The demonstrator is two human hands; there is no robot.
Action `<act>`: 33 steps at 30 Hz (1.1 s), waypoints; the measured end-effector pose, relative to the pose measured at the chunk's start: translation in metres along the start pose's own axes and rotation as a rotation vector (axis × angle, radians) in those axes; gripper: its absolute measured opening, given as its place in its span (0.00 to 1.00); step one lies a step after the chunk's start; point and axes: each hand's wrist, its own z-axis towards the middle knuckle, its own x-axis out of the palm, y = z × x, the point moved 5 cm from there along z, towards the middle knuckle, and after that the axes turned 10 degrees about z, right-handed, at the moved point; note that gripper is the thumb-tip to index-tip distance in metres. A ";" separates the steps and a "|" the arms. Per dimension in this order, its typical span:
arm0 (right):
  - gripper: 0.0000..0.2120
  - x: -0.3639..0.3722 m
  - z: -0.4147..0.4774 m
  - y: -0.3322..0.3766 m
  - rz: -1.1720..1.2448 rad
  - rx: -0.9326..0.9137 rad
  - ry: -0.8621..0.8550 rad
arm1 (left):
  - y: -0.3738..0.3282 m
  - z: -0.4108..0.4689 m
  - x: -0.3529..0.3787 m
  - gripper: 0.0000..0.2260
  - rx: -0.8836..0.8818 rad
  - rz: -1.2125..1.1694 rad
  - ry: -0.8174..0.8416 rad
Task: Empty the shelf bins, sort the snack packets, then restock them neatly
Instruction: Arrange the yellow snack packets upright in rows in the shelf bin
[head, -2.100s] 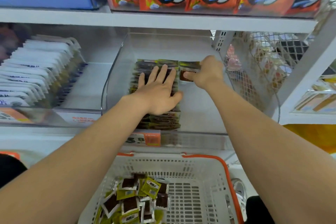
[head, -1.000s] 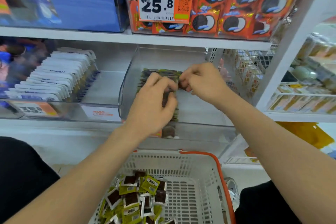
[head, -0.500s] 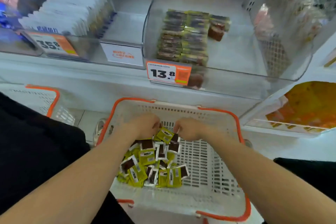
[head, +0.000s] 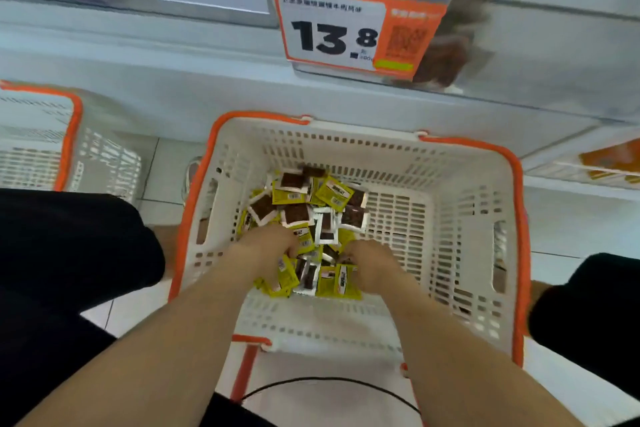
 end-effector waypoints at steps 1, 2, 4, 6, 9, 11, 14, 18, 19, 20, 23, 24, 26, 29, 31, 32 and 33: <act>0.15 0.006 0.000 0.003 -0.014 0.002 0.013 | -0.004 0.001 0.002 0.30 0.007 0.036 -0.019; 0.11 0.012 0.001 0.006 -0.006 0.003 0.025 | -0.008 0.003 0.004 0.29 0.008 0.059 -0.037; 0.07 0.016 0.001 0.008 0.053 -0.002 0.018 | -0.011 0.006 0.005 0.25 -0.002 0.056 -0.060; 0.09 0.013 0.001 0.008 0.145 0.000 -0.004 | -0.008 0.007 0.005 0.23 -0.028 0.028 -0.076; 0.11 0.005 -0.005 0.006 0.302 0.006 0.035 | -0.002 0.006 -0.003 0.22 -0.081 -0.108 -0.148; 0.11 -0.002 -0.011 0.004 0.402 0.046 0.050 | 0.002 0.004 -0.011 0.25 -0.124 -0.295 -0.223; 0.15 -0.022 -0.016 -0.005 0.653 0.158 -0.060 | 0.006 0.004 -0.025 0.29 -0.140 -0.651 -0.313; 0.13 -0.068 -0.029 -0.011 1.281 0.165 -0.174 | -0.001 -0.003 -0.037 0.28 -0.122 -0.994 -0.376; 0.12 -0.079 -0.033 -0.007 1.297 0.121 -0.167 | -0.003 -0.005 -0.040 0.26 -0.105 -1.029 -0.379; 0.11 -0.089 -0.037 0.000 1.299 0.082 -0.150 | -0.003 -0.003 -0.041 0.26 -0.084 -1.054 -0.386; 0.10 -0.105 -0.037 0.016 1.317 0.005 -0.118 | -0.005 -0.007 -0.047 0.26 -0.076 -1.094 -0.410; 0.10 -0.106 -0.035 0.018 1.333 -0.004 -0.145 | -0.003 -0.007 -0.049 0.28 -0.087 -1.096 -0.420; 0.08 -0.107 -0.033 0.014 1.395 0.013 -0.279 | -0.003 -0.011 -0.055 0.25 -0.079 -1.085 -0.456; 0.07 -0.112 -0.032 0.007 1.544 0.016 -0.418 | -0.006 -0.014 -0.060 0.17 -0.026 -1.103 -0.501; 0.06 -0.114 -0.033 0.013 1.560 -0.037 -0.348 | -0.006 -0.014 -0.061 0.17 -0.062 -1.098 -0.514; 0.06 -0.114 -0.034 0.018 1.552 -0.049 -0.305 | -0.007 -0.013 -0.062 0.18 -0.089 -1.118 -0.522; 0.07 -0.113 -0.035 0.025 1.535 -0.045 -0.274 | -0.009 -0.012 -0.063 0.18 -0.109 -1.161 -0.534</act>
